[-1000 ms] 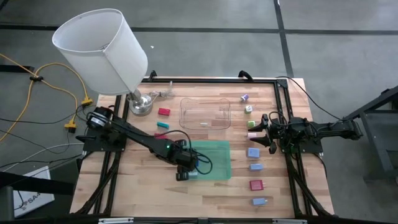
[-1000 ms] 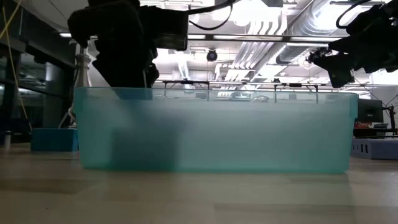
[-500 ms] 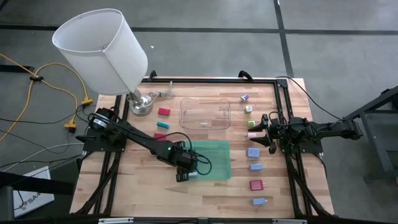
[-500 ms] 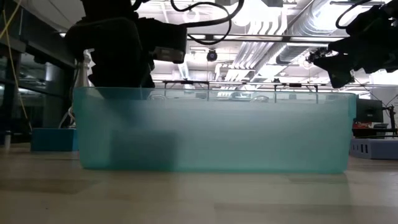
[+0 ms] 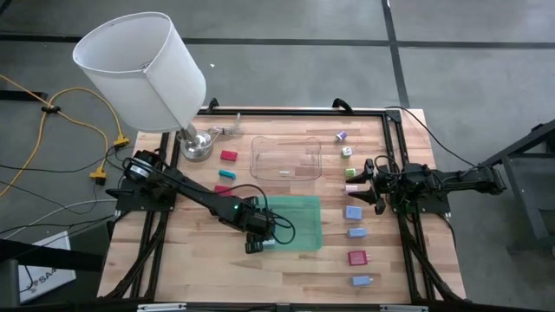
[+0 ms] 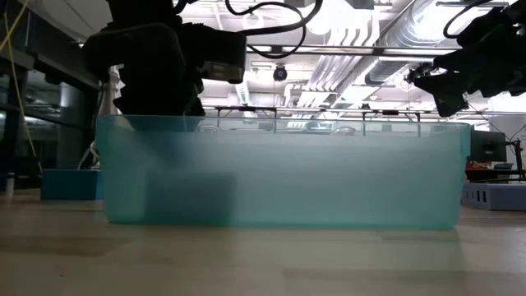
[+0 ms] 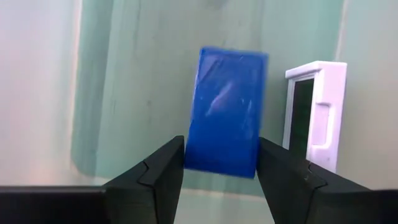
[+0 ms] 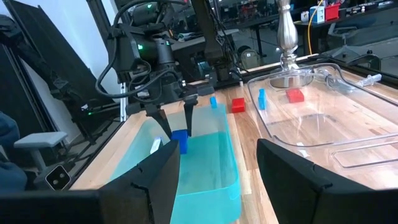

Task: Pick & Place Office items
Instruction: Put the blue digital clock into the blue bin, then put the bottom light blue digital clock into the blue bin

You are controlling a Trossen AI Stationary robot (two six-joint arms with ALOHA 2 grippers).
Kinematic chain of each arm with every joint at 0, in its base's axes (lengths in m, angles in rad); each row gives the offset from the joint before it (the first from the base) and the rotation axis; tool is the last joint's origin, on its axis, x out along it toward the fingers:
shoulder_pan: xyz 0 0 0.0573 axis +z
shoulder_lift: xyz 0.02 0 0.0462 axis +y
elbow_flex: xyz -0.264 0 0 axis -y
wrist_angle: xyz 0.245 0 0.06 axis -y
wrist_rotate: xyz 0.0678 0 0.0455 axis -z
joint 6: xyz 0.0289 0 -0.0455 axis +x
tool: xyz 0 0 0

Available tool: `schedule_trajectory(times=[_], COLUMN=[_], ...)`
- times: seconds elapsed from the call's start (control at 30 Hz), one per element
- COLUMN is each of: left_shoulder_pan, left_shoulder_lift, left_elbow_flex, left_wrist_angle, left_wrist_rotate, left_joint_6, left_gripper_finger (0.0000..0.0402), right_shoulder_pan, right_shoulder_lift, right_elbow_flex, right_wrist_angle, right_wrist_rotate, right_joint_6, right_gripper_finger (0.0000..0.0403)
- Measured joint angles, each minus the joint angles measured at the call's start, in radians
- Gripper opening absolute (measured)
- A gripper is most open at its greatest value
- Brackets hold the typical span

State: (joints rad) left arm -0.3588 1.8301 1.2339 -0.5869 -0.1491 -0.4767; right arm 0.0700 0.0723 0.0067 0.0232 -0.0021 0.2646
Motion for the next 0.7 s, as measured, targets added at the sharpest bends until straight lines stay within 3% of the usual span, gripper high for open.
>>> schedule_trajectory(times=[0.5, 0.7], left_shoulder_pan=[0.004, 0.024], left_shoulder_lift=[-0.001, -0.047], left_elbow_flex=[0.000, 0.000], left_wrist_angle=[0.000, 0.018], left_wrist_rotate=[-0.010, -0.010], left_joint_6=[0.000, 0.081], left_gripper_finger=[0.0191, 0.0191], right_shoulder_pan=[0.000, 0.000], right_shoulder_lift=[0.000, 0.000], right_elbow_flex=[0.000, 0.000], right_wrist_angle=[0.002, 0.002], right_wrist_rotate=[0.000, 0.000], right_joint_6=[0.000, 0.000], right_gripper_finger=[0.0201, 0.0201])
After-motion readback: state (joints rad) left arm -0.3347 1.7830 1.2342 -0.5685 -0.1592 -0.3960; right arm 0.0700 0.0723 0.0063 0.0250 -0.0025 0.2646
